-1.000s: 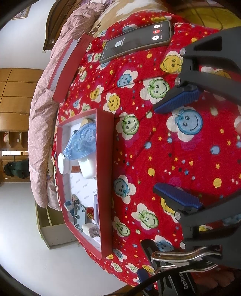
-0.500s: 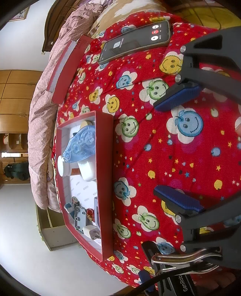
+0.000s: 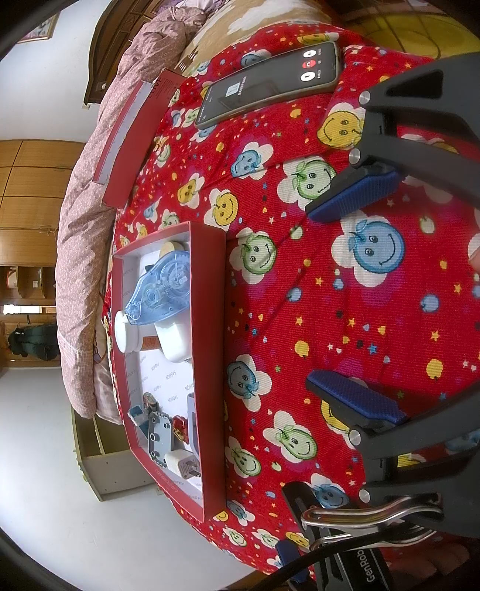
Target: Organize rigid objects
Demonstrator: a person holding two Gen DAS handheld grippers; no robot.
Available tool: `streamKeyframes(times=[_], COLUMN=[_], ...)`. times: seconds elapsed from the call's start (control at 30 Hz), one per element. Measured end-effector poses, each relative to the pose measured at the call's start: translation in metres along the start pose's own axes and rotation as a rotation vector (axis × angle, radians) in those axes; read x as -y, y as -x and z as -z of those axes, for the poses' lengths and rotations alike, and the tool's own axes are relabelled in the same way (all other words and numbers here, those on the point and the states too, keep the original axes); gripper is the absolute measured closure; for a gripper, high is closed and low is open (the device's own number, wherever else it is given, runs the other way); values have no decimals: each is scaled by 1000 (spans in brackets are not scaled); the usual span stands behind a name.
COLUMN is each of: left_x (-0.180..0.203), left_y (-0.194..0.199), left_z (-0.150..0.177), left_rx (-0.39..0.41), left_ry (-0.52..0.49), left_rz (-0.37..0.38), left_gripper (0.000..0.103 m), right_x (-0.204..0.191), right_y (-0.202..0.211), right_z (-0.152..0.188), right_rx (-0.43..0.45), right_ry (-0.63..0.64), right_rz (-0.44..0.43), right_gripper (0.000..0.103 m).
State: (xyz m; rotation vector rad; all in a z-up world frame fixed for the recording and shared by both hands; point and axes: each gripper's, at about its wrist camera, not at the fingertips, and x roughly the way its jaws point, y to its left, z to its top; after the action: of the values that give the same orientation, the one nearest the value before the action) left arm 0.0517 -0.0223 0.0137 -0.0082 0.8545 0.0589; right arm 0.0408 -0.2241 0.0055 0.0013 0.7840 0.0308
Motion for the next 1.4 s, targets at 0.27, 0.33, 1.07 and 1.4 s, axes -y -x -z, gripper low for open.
streamKeyframes(times=[0.27,0.33,1.07,1.4], left_x=[0,0,3,1], left_y=[0,0,3,4], left_z=[0,0,2,1], left_rx=[1,0,9,10], left_ry=[-1,-1,-6,-10], left_rz=[-1,0,1,5], left_gripper=[8,8,8,7], right_x=[0,0,0,0], right_y=[0,0,0,0], right_z=[0,0,0,0], right_rx=[0,0,1,0], right_ry=[0,0,-1,-1], right_rz=[0,0,0,0], right_gripper=[18,18,18,18])
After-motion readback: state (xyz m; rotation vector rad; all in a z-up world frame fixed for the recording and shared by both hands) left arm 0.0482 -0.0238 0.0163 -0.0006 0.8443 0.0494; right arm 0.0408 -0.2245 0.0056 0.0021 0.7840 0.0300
